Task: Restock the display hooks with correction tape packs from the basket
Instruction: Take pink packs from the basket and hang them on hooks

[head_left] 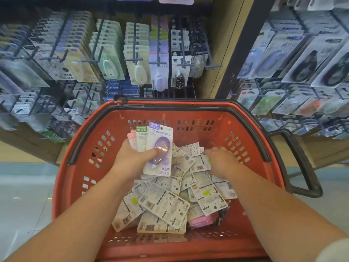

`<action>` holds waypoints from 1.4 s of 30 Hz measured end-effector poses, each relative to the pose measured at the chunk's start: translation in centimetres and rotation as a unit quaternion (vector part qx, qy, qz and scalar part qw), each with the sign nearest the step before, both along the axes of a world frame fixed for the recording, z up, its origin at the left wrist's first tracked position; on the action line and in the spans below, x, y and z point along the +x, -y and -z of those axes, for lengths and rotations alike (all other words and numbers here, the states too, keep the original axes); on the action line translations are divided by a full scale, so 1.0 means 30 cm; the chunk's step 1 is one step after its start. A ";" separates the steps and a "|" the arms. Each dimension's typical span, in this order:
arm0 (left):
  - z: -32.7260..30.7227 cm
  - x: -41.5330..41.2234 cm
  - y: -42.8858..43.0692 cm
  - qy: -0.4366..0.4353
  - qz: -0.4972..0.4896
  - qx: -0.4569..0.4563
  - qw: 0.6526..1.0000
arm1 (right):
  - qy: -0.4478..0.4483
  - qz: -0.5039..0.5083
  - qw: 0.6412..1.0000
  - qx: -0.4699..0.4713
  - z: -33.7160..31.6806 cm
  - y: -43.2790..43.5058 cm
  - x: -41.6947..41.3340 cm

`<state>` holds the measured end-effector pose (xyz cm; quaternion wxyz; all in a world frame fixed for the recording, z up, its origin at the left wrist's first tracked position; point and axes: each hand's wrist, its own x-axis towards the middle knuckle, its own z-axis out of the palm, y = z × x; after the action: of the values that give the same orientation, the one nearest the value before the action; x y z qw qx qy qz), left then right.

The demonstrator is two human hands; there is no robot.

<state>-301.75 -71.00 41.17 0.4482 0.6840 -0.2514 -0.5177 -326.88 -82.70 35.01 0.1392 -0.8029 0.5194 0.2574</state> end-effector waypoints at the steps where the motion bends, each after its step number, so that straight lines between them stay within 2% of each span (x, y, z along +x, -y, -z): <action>1: 0.001 -0.001 -0.001 0.002 0.001 0.004 1.000 | -0.001 -0.009 1.000 -0.009 -0.003 0.005 0.002; 3: 0.006 0.001 0.002 0.004 0.008 0.006 1.000 | 0.019 -0.017 1.000 0.009 -0.022 0.017 0.004; 7: 0.000 0.001 0.010 0.009 0.016 0.005 1.000 | 0.118 0.010 0.992 0.046 -0.067 0.042 0.013; 16: -0.031 -0.028 -0.003 0.026 0.018 0.013 0.999 | 0.250 0.065 0.964 -0.067 -0.245 0.057 0.005; 20: -0.029 -0.036 -0.007 0.045 0.010 0.016 0.999 | 0.338 0.053 0.937 -0.067 -0.306 0.038 -0.009; 22: -0.015 -0.033 -0.010 0.053 -0.004 -0.003 0.999 | 0.428 0.076 0.900 -0.043 -0.334 0.019 -0.001; 24: -0.042 -0.044 -0.017 0.062 -0.004 -0.031 0.998 | 0.519 0.113 0.847 -0.006 -0.377 -0.004 0.018; 29: -0.173 -0.099 -0.045 0.062 -0.001 -0.113 0.992 | 0.651 0.203 0.732 0.015 -0.479 -0.063 0.098; 32: -0.234 -0.116 -0.057 0.054 -0.041 -0.156 0.985 | 0.712 0.314 0.622 0.090 -0.527 -0.107 0.169; 34: -0.264 -0.114 -0.063 0.054 -0.082 -0.180 0.979 | 0.734 0.372 0.539 0.180 -0.566 -0.139 0.216; 35: -0.276 -0.109 -0.067 0.056 -0.098 -0.192 0.975 | 0.735 0.382 0.515 0.220 -0.590 -0.155 0.237; 37: -0.298 -0.094 -0.080 0.060 -0.124 -0.213 0.967 | 0.735 0.363 0.517 0.246 -0.634 -0.185 0.276; 42: -0.371 0.007 -0.130 0.068 -0.165 -0.266 0.947 | 0.729 0.264 0.589 0.230 -0.707 -0.259 0.363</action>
<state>-301.54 -67.10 52.31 0.6747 0.6058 -0.2933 -0.3030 -316.00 -74.94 56.21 0.7131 -0.4910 0.3568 -0.3508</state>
